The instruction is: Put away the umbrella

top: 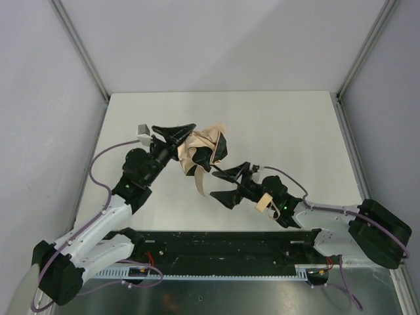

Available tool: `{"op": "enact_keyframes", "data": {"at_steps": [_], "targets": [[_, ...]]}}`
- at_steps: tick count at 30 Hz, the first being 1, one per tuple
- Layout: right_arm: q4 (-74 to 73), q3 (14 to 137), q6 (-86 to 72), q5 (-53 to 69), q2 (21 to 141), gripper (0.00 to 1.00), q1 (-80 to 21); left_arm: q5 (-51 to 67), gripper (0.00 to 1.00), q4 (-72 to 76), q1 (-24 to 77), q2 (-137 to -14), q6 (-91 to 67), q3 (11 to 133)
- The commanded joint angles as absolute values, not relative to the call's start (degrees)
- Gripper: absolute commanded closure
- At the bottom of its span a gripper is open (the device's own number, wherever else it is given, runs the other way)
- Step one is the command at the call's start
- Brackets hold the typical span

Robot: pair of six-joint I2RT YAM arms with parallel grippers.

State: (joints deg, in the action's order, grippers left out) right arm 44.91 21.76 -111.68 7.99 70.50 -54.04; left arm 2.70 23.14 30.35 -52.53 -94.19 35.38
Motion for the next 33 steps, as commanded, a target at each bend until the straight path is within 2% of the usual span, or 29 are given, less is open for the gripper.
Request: {"op": "enact_keyframes", "data": {"at_steps": [1,3,5,7,9,12,16,18,23,29,33], "targets": [[42.71,18.47,-105.15,7.02,63.01,0.07,-48.13,2.13,1.0,28.62,30.22,-48.68,-96.81,37.28],[38.93,17.21,-102.86,7.6,58.8,0.03,-45.74,2.16,1.0,28.64,30.23,-48.09,-97.37,37.2],[36.61,16.06,-101.26,9.72,55.44,0.02,-43.47,2.32,1.0,28.65,30.23,-47.97,-97.42,37.98],[33.06,15.68,-98.33,11.62,51.65,0.11,-41.5,1.79,1.0,28.59,30.23,-47.76,-95.96,38.96],[19.82,18.0,-91.56,11.01,46.38,0.19,-40.06,0.64,1.0,28.61,30.3,-47.27,-94.79,39.38],[-6.97,24.08,-79.03,1.29,38.13,0.39,-40.66,-2.64,1.0,28.31,30.13,-46.89,-91.71,40.09],[-28.37,26.89,-70.36,-4.72,33.09,0.88,-40.49,-4.91,1.0,27.54,28.99,-47.27,-89.21,40.69],[-33.86,28.04,-67.69,-6.3,31.08,0.97,-41.61,-5.84,1.0,27.34,28.47,-47.54,-87.54,41.15],[-43.51,34.82,-65.74,-18.75,28.71,1.0,-51.82,-8.74,1.0,25.99,27.75,-47.73,-82.61,42.15],[-45.86,44.36,-62.91,-24.94,39.73,1.0,-57.82,-9.39,1.0,24.58,27.69,-47.78,-80.1,41.55],[-38.63,51.71,-57.29,-26.11,48.8,1.0,-59.86,-9.12,1.0,23.99,28.66,-47.52,-79.91,39.9]]}}
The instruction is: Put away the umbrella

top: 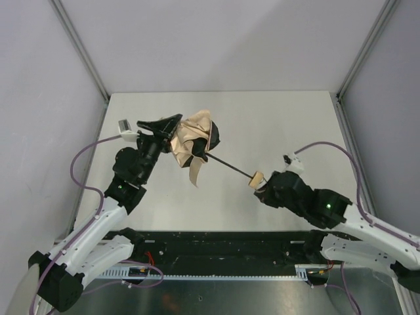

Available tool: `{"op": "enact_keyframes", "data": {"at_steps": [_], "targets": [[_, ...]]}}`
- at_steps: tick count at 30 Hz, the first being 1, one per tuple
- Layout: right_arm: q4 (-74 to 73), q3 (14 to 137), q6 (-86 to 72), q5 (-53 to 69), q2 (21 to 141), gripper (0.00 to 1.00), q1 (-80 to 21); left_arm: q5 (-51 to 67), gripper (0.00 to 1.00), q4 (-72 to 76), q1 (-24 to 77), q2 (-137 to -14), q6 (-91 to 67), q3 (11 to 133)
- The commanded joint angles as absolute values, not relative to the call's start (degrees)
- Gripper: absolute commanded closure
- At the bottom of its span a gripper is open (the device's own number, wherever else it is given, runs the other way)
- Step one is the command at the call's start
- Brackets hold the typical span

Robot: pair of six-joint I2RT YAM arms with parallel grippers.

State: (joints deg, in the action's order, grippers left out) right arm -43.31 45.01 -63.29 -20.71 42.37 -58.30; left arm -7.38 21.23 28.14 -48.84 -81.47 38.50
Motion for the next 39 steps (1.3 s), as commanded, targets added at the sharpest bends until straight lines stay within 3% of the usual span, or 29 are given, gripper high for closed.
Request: {"op": "enact_keyframes", "data": {"at_steps": [1,8,12,16,17,20,21,23,29,39], "targets": [[-35.93,53.58,-55.89,-25.09,51.6,1.0,-59.94,-9.48,1.0,23.95,29.31,-47.67,-80.03,39.42],[-20.5,72.61,-51.4,-15.22,71.48,1.0,-60.6,-9.85,1.0,23.93,34.1,-50.64,-83.97,37.94],[-25.06,72.5,-51.04,-17.83,71.42,1.0,-59.37,-10.86,1.0,23.58,34.07,-49.21,-84.52,38.13],[-27.02,63.1,-52.84,-17.86,63.66,0.98,-56.72,-10.41,1.0,23.67,33.64,-48.79,-87.14,39.02],[-25.68,59.5,-53.93,-15.39,61.14,0.9,-55.34,-9.86,1.0,23.74,33.47,-49.05,-87.91,39.42],[-15.42,47.27,-59.05,-2.85,54.27,0.4,-50.94,-8.27,1.0,24.73,33.11,-50.01,-89.56,40.36],[-11.58,44.25,-61.43,1.78,52.8,0.29,-49.86,-7.87,1.0,25.33,32.95,-50.23,-90.0,40.48],[-4.87,40.13,-67.96,8.93,51.45,0.18,-48.61,-7.37,1.0,25.98,32.76,-50.53,-90.44,40.86],[5.15,36.53,-89.68,14.9,54.52,0.09,-50.65,-7.25,1.0,26.89,32.69,-50.58,-91.45,41.41],[25.35,29.68,-113.87,7.99,62.22,0.11,-58.5,-6.21,1.0,27.76,32.74,-50.53,-93.06,41.21]]}}
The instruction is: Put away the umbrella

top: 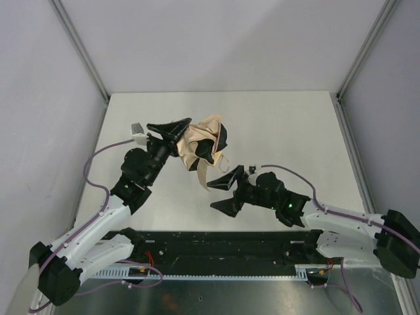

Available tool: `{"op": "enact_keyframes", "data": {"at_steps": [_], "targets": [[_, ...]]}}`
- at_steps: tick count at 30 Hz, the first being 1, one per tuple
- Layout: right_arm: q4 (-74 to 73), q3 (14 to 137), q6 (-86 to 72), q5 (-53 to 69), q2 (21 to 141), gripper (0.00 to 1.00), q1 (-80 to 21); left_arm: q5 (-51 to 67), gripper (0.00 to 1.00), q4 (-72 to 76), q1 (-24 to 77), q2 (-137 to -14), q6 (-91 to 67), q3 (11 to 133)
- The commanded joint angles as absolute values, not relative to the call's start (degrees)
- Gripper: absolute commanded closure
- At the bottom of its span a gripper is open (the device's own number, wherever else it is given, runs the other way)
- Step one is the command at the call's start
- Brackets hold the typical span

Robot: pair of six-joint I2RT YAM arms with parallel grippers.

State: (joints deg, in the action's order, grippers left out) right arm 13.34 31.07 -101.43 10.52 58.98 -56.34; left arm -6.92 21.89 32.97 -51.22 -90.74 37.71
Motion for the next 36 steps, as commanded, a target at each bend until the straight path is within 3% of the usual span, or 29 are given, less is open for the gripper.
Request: {"op": "enact_keyframes", "data": {"at_steps": [1,11,13,15,16,18,27,36], "targets": [[27.61,29.38,-115.16,7.68,63.5,0.11,-58.87,-6.05,1.0,27.81,32.76,-50.58,-93.33,41.22],[45.82,29.18,-119.81,4.95,75.87,0.29,-59.08,-4.85,1.0,28.27,32.93,-49.4,-95.39,39.28],[47.8,29.18,-118.92,4.16,76.98,0.45,-58.52,-4.42,1.0,28.23,33.08,-49.11,-95.85,38.63],[50.62,29.18,-116.15,4.03,78.24,0.79,-57.1,-3.52,1.0,28.13,33.14,-48.86,-97.2,37.63],[52.07,29.27,-114.06,4.17,78.89,0.89,-56.11,-2.68,1.0,27.91,33.23,-48.78,-98.39,37.1],[55.32,30.67,-108.43,6.56,81.55,0.97,-53.38,0.12,1.0,25.35,33.58,-48.8,-100.86,36.59],[63.25,39.89,-85.66,18.31,91.85,1.0,-44.18,11.35,1.0,9.12,36.68,-47.72,-103.75,35.65],[50.85,37.2,-59.7,17.58,78.08,1.0,-39.05,6.48,1.0,-15.81,36.92,-43.81,-93.88,33.4]]}}
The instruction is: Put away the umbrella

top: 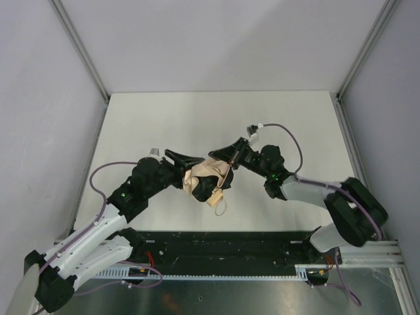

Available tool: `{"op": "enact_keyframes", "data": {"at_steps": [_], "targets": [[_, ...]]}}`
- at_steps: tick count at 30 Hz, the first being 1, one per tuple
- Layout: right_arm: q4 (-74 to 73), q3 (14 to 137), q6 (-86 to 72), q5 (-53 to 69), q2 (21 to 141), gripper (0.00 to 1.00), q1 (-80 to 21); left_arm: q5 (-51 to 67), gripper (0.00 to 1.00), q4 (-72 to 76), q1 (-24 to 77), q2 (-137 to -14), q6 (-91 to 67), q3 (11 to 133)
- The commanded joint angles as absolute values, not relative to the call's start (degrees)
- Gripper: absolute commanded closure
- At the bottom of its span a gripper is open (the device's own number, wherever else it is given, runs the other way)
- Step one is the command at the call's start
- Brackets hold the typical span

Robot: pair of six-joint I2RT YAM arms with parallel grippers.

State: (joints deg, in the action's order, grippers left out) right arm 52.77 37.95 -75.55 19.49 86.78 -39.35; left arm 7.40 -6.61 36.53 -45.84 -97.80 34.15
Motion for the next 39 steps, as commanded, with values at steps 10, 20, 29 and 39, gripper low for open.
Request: {"op": "enact_keyframes", "data": {"at_steps": [10,20,29,39], "targets": [[54.71,36.38,-46.61,21.46,70.86,1.0,-40.7,0.92,1.0,-25.73,35.99,-54.28,-86.12,35.42],[52.93,36.2,-40.97,21.44,69.46,1.0,-49.4,-3.77,1.0,-27.22,33.26,-66.59,-82.73,36.16],[43.49,39.56,-28.16,23.66,78.24,1.0,-56.79,-5.27,1.0,-28.56,34.38,-77.59,-81.24,40.43],[24.97,47.77,-5.45,16.33,87.74,1.0,-63.6,-3.94,1.0,-28.9,35.89,-81.95,-80.43,40.94]]}}
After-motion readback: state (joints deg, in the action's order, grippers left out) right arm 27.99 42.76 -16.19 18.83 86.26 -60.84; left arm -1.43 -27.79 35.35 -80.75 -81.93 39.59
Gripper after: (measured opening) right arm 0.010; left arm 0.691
